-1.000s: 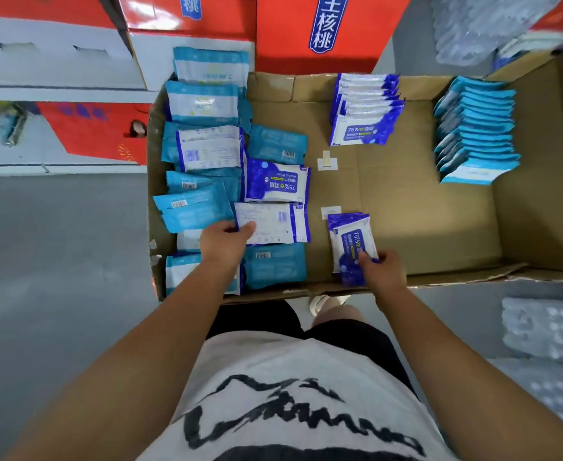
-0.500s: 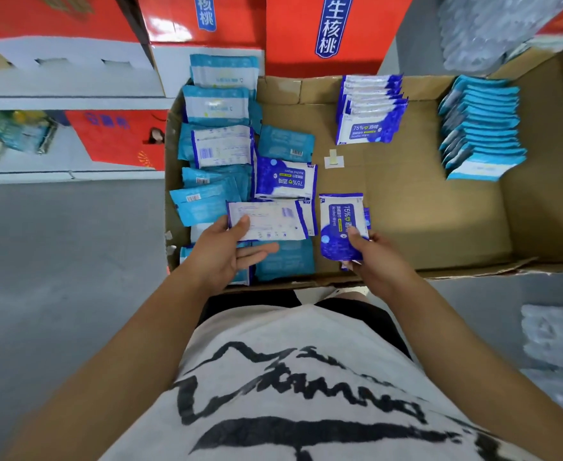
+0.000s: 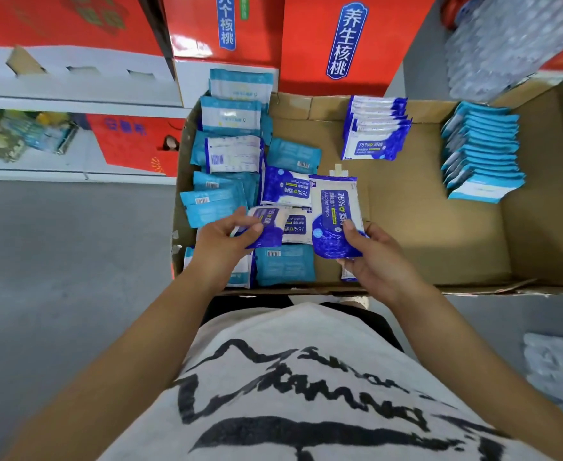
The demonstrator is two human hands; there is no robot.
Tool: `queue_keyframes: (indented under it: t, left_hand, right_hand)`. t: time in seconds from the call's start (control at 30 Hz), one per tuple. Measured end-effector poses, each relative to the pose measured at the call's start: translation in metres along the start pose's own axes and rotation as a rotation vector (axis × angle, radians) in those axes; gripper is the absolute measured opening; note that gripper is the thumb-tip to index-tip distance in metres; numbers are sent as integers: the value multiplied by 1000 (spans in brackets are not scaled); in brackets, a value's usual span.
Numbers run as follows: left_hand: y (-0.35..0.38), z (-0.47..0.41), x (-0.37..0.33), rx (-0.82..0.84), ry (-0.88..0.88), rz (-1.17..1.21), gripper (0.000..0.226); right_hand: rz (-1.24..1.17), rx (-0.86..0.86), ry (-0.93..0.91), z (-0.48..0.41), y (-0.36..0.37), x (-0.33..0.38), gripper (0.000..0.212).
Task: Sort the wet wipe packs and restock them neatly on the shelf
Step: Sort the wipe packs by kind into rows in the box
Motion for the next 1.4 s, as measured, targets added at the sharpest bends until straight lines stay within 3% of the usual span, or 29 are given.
queue_keyframes:
  t: [0.13,0.33,0.47,0.6,0.7,0.73,0.83,0.9,1.1,1.23,1.4]
  left_hand:
    - [5,1,2,9,-60,48,53]
    - [28,14,3,174,-276,263,34]
    - [46,23,6,245,-323,307,42]
    - [67,29,16,218,-368,338,44]
    - [77,26,30,77,-306,184,35]
    - [78,25,36,34,-292,163,32]
    - [75,24,51,-47,-314,181,34]
    - [71,25,59,-65,-337,202,41]
    - [65,39,75,-133,-349,173,34]
    - [53,42,75,-157,-349,98,42]
    - [47,31,67,-187,-342,102,39]
  right_hand:
    - [29,17,11,3,3,-5,33]
    - [227,-35,-53,4,6,-7,25]
    - [374,-53,-131,5,1,-3,26]
    - [551,41,-157,8,-7,-7,33]
    - [552,129,-100,-8,-22,-13,27]
    - [530,94,-62,-20,-33,-17,24]
    - [572,-241,71,-66,-86,-32,19]
    - [768,-323,115,-90,-115,-43,25]
    - [1047,-153,212,-131,-128,-78,76]
    - [1151,-113,180,-123,-104,-80,47]
    - [843,-160,141,-113,-100,-77,28]
Point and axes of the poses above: each hand's wrist, its own z-axis away from the middle knuckle, its own y-axis out of the palm, x = y × z, the point moved 2 cm from there along -z, towards the middle knuckle, and after that the axes turned 15 degrees about z, right-handed, at the moved point
